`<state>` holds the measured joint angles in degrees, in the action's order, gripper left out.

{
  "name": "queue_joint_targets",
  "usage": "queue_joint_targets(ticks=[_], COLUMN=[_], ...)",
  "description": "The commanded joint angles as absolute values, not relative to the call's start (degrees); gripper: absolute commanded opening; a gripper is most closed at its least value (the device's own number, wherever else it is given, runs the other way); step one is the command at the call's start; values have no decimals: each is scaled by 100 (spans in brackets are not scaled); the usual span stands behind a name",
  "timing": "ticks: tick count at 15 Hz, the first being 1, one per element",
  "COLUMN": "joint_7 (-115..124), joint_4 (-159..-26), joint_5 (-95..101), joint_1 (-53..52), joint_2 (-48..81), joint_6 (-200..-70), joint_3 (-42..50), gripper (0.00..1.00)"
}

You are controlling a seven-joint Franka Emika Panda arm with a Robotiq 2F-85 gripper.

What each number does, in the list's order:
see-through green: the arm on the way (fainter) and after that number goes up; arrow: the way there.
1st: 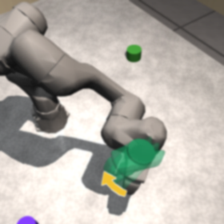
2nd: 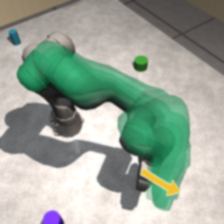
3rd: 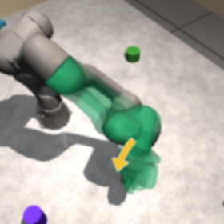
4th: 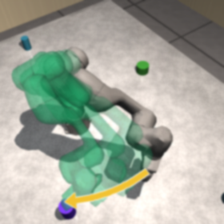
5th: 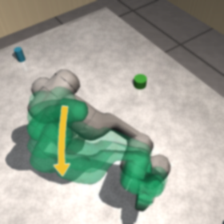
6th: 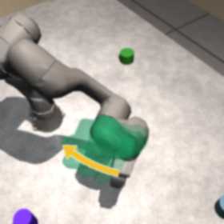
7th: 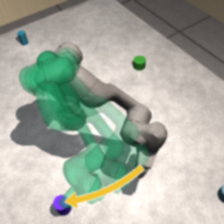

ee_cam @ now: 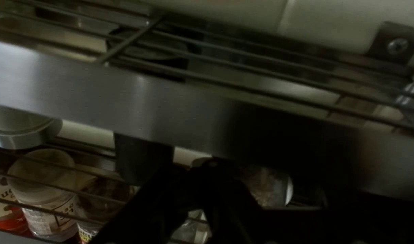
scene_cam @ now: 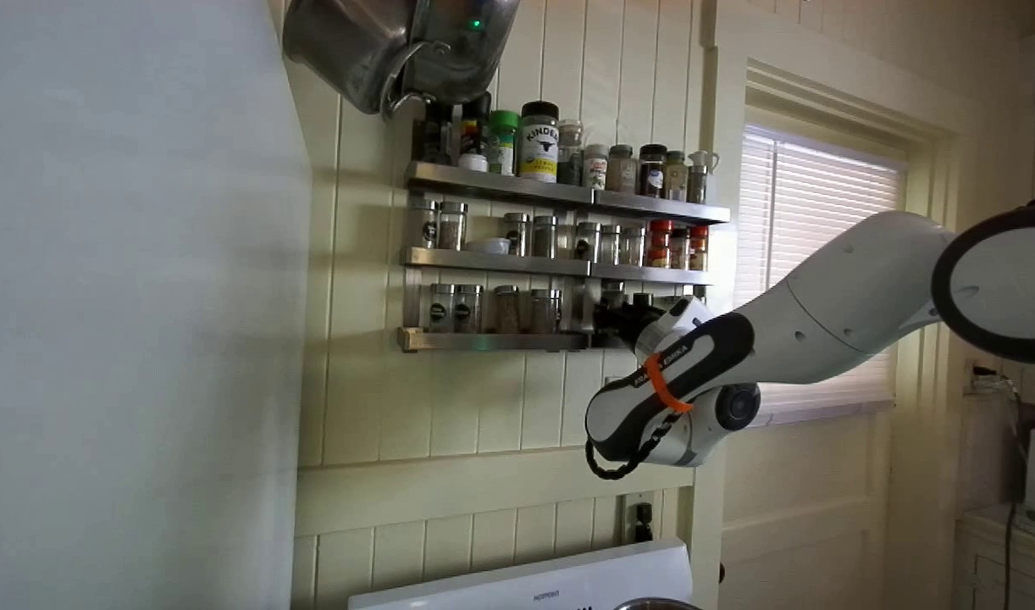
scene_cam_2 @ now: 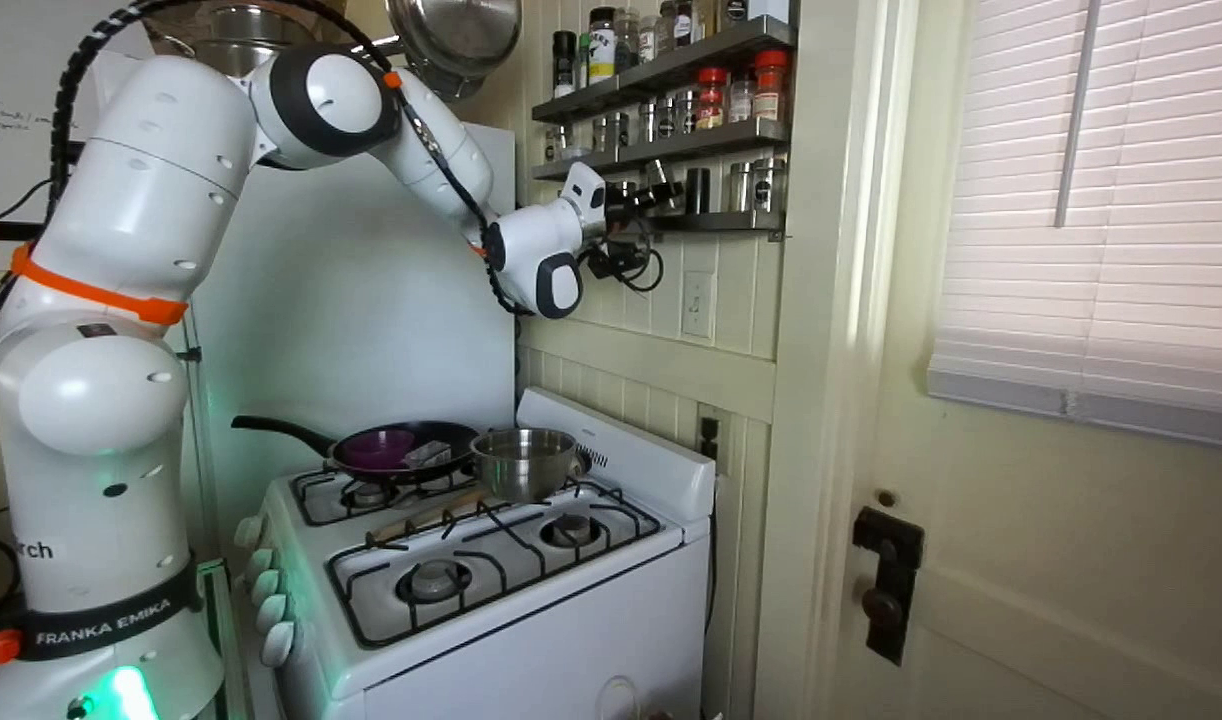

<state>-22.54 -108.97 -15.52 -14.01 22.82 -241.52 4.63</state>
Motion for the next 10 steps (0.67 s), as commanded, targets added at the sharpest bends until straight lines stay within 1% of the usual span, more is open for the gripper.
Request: queue_joint_targets(ticks=[1, 10], joint_7=[-2224, -2088], joint_4=[-11013, -11160], joint_5=[-1462, -1323], joint_1=[-1286, -1285], joint_2=[2287, 2225], joint_6=[-24241, -24244], joint_3=[241, -45], gripper=[23, 23])
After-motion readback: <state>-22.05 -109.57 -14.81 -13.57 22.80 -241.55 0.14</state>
